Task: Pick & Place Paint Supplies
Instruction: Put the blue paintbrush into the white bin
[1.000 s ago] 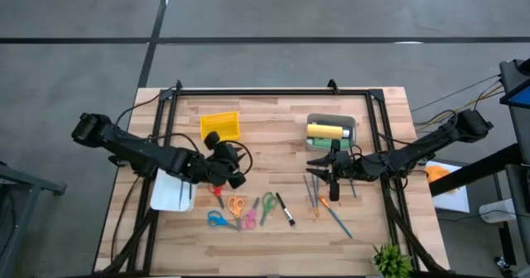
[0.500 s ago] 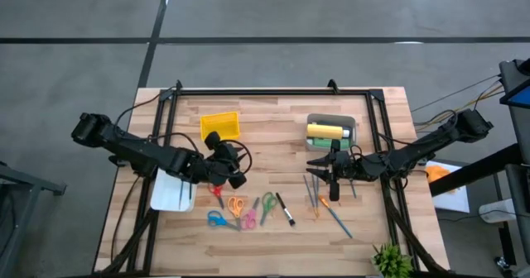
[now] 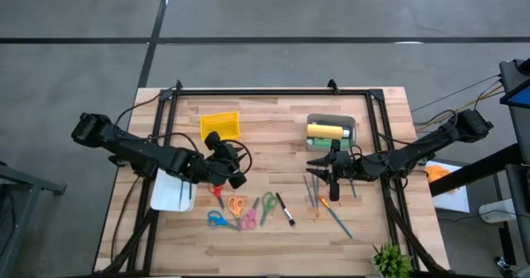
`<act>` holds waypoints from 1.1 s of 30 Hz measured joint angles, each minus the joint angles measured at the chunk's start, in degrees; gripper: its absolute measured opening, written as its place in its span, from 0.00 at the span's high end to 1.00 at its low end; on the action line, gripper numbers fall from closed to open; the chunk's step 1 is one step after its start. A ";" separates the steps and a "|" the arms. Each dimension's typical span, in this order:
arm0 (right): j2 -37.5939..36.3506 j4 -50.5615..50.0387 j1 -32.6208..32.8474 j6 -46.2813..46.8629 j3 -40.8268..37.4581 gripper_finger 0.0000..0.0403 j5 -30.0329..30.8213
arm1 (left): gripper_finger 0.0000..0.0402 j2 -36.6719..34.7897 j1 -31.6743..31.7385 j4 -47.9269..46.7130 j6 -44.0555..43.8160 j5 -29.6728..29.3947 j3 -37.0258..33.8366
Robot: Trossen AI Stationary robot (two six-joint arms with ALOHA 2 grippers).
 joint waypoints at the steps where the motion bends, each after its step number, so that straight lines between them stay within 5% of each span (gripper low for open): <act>1: 0.00 0.00 0.00 0.00 0.00 0.75 0.01 | 0.77 0.00 0.00 -0.02 -0.01 0.00 0.00; 19: 0.03 0.64 -0.01 0.23 0.00 0.75 -0.44 | 0.77 0.00 0.00 -0.07 -0.03 0.02 0.00; 27: 0.06 -0.11 0.12 14.44 0.46 0.75 -0.61 | 0.77 0.00 0.00 -0.07 -0.03 0.02 0.00; 33: 1.64 -16.31 0.12 16.91 7.65 0.75 -1.66 | 0.77 0.00 0.00 -0.04 -0.06 0.02 0.00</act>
